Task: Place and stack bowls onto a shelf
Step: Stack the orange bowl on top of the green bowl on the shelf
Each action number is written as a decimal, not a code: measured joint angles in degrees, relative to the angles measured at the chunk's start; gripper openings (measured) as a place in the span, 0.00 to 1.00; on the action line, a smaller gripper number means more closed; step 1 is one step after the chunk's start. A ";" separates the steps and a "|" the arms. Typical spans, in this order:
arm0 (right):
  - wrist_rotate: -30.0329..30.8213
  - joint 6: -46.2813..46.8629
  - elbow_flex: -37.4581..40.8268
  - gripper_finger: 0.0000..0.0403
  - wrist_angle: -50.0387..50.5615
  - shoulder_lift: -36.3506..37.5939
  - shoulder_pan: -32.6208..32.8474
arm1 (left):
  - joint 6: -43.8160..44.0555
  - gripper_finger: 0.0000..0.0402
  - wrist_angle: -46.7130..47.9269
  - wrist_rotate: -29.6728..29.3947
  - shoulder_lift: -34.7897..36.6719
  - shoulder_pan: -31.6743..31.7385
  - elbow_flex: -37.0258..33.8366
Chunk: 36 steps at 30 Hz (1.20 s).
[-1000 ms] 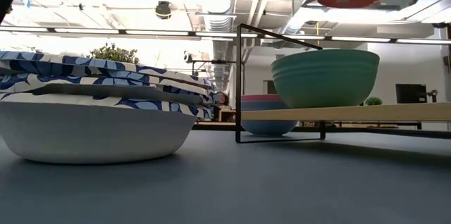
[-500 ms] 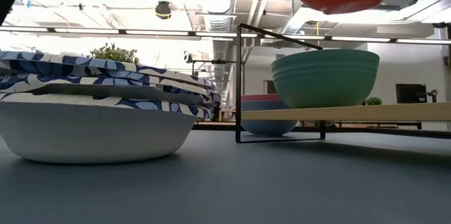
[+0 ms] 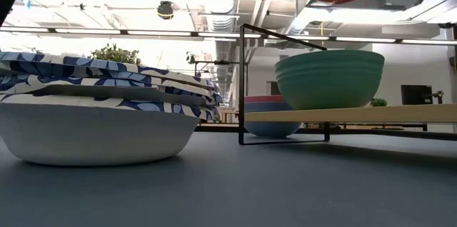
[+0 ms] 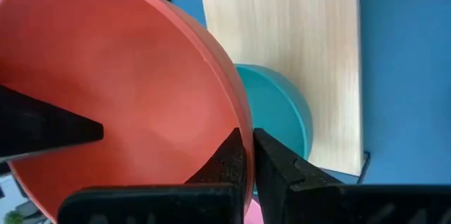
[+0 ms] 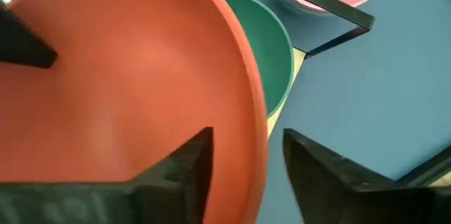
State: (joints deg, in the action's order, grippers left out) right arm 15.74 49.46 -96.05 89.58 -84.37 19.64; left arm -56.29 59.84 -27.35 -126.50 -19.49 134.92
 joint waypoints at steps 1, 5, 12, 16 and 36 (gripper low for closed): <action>-0.62 -0.51 0.00 0.55 0.00 0.58 0.02 | -0.07 0.00 -0.01 0.07 0.00 0.02 0.04; -2.10 -1.82 0.02 0.61 -2.10 4.41 0.58 | 0.92 0.00 2.11 1.49 0.08 0.04 0.10; -2.34 1.42 0.04 0.62 -5.01 15.20 3.37 | 7.80 0.00 2.04 7.18 0.17 0.33 0.07; 1.80 6.00 0.00 0.62 -5.27 19.36 6.00 | 10.14 0.00 2.09 8.95 0.28 0.66 0.08; 10.15 10.04 0.04 0.62 0.36 23.41 13.56 | 27.24 0.00 0.07 27.32 5.39 6.81 0.10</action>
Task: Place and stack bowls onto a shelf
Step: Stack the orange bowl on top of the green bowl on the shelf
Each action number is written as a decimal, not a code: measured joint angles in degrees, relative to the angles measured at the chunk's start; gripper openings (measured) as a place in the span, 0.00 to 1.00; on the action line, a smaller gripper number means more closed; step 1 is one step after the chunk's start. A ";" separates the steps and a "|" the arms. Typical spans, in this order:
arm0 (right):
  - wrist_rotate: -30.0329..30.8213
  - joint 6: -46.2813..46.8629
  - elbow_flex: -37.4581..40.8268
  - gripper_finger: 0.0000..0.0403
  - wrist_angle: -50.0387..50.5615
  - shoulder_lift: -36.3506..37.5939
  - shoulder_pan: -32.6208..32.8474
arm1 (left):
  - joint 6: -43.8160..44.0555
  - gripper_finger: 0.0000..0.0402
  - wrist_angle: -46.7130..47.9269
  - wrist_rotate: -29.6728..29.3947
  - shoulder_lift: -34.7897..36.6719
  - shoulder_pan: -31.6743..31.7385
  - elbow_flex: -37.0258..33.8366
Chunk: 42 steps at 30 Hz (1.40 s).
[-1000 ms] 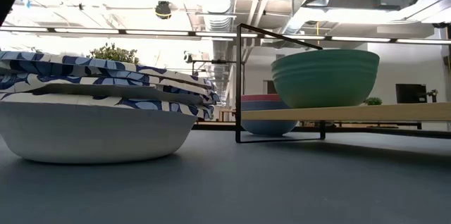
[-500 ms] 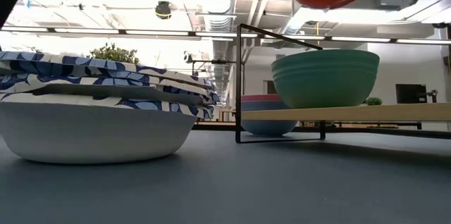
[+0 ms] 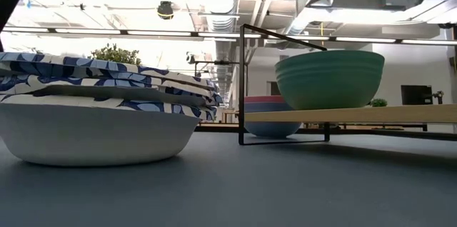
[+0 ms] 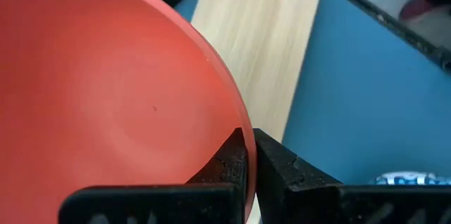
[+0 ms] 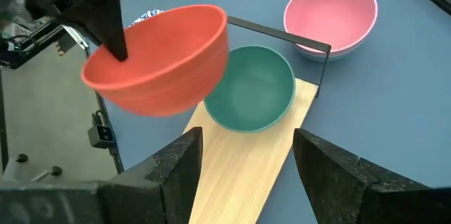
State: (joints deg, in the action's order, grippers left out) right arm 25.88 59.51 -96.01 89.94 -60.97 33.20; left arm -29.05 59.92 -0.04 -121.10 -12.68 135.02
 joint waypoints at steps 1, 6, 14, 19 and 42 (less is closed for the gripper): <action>0.09 0.44 0.00 0.62 0.05 0.20 0.23 | 0.60 0.00 -0.28 0.70 0.14 0.25 0.00; 0.38 0.87 0.00 0.62 0.10 0.68 0.64 | 2.08 0.00 -0.93 1.50 0.18 0.71 0.00; 1.11 1.50 0.00 0.62 0.08 0.68 0.64 | 4.99 0.00 -3.91 4.05 1.07 -0.06 -1.01; 1.21 1.45 0.00 0.62 0.09 0.74 0.64 | 7.20 0.00 -9.26 3.93 5.34 -1.29 -0.99; 8.13 0.85 0.00 0.62 0.05 0.59 0.40 | 10.00 0.00 -5.26 -7.57 27.87 -5.26 -13.84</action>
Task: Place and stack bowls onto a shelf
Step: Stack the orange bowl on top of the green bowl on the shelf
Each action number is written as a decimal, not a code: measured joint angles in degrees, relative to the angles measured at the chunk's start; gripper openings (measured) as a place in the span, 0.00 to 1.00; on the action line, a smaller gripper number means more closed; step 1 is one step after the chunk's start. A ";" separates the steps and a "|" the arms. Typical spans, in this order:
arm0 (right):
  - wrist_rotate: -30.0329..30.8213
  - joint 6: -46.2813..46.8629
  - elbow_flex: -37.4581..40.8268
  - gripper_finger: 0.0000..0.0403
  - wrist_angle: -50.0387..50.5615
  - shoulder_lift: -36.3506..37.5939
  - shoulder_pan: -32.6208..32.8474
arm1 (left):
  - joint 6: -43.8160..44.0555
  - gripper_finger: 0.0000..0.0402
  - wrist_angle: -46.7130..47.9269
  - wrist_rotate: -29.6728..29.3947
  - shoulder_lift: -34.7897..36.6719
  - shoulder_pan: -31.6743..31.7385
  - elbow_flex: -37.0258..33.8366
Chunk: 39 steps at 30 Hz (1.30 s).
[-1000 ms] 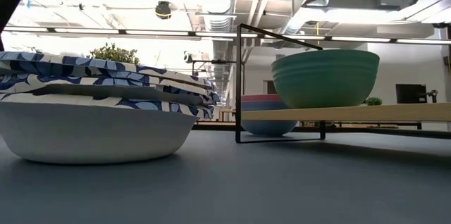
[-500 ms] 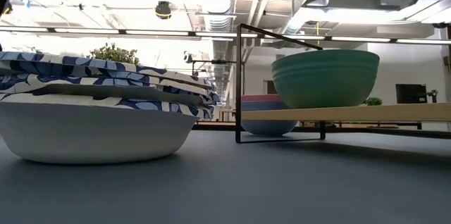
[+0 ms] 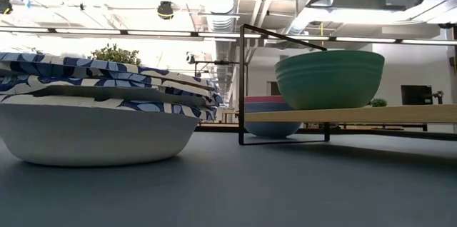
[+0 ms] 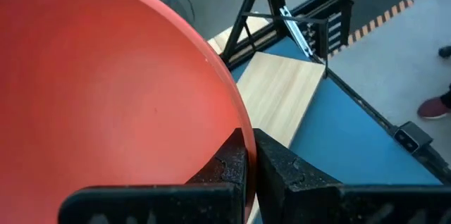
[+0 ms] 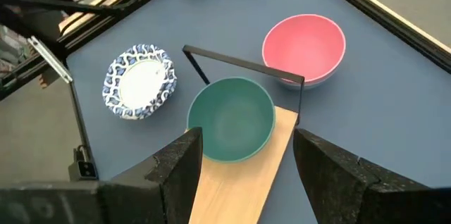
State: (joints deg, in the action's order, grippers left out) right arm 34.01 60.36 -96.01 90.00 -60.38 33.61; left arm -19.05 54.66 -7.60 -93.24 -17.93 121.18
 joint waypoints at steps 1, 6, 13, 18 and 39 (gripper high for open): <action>0.57 0.73 0.00 0.62 -0.02 0.00 0.00 | 0.31 0.00 -2.66 -0.54 1.89 -0.55 -3.35; 2.85 2.84 0.00 0.62 -0.02 0.00 0.00 | -0.86 0.00 -23.00 -2.77 11.41 -2.00 -26.04; 3.72 6.11 0.00 0.62 -0.02 -0.38 0.00 | -3.97 0.00 -52.63 -2.07 12.96 0.52 -46.94; 3.69 4.89 0.00 0.62 0.01 -0.76 0.00 | -2.18 0.00 -51.66 -1.78 5.37 1.56 -47.20; 3.40 2.03 0.00 0.62 0.00 -0.83 0.00 | -1.59 0.00 -24.81 0.84 -23.37 5.97 -16.90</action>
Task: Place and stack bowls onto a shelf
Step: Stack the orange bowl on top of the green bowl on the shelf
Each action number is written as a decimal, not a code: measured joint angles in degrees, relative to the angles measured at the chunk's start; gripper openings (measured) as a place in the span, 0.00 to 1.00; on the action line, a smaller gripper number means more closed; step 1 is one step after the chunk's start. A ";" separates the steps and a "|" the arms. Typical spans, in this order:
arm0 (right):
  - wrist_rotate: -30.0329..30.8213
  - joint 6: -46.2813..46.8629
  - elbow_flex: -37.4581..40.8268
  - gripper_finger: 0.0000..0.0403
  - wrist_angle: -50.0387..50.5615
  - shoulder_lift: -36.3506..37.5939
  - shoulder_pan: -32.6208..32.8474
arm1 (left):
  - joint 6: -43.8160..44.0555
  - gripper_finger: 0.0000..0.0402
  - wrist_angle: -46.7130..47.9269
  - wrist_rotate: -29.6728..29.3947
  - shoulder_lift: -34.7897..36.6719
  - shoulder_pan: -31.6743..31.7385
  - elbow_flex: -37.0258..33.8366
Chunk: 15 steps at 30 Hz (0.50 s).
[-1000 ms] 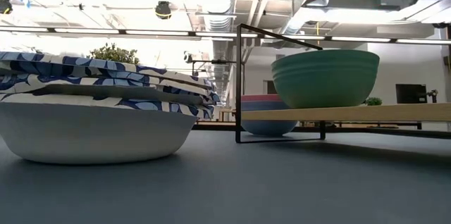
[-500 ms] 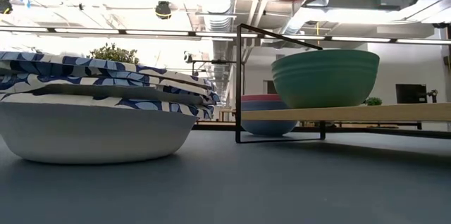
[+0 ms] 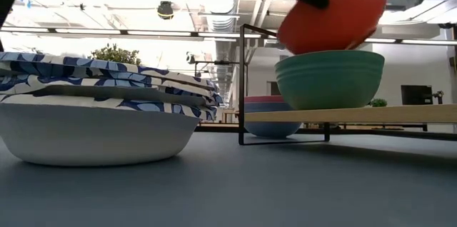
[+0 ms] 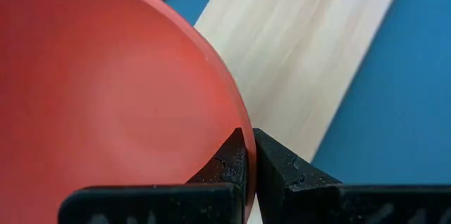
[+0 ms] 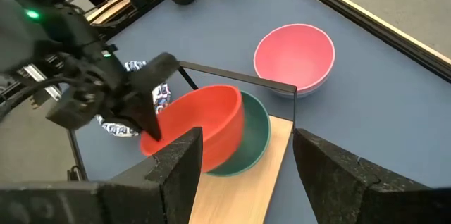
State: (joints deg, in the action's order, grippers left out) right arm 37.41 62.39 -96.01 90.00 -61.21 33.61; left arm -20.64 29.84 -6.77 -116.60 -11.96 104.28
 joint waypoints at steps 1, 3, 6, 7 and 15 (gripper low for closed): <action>0.00 -0.06 0.00 0.62 0.02 0.00 0.00 | 0.17 0.00 1.09 -0.30 -0.51 0.32 0.78; -0.02 -0.07 0.00 0.62 0.02 0.00 0.04 | 0.23 0.00 2.90 -1.46 -0.82 0.71 1.45; -0.09 -0.48 0.00 0.62 0.00 0.02 0.13 | 0.37 0.00 2.84 -0.73 -0.80 1.42 1.63; -0.13 -1.01 0.00 0.62 0.01 0.03 0.13 | 0.61 0.00 2.80 -0.41 -0.80 1.60 1.65; -0.13 -1.60 0.00 0.62 0.01 0.17 0.13 | 0.81 0.00 3.14 1.77 -1.24 2.00 1.65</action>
State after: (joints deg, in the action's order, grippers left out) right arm 37.28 60.80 -96.01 90.01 -61.04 33.74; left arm -19.84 32.98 -5.00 -117.85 -9.96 105.93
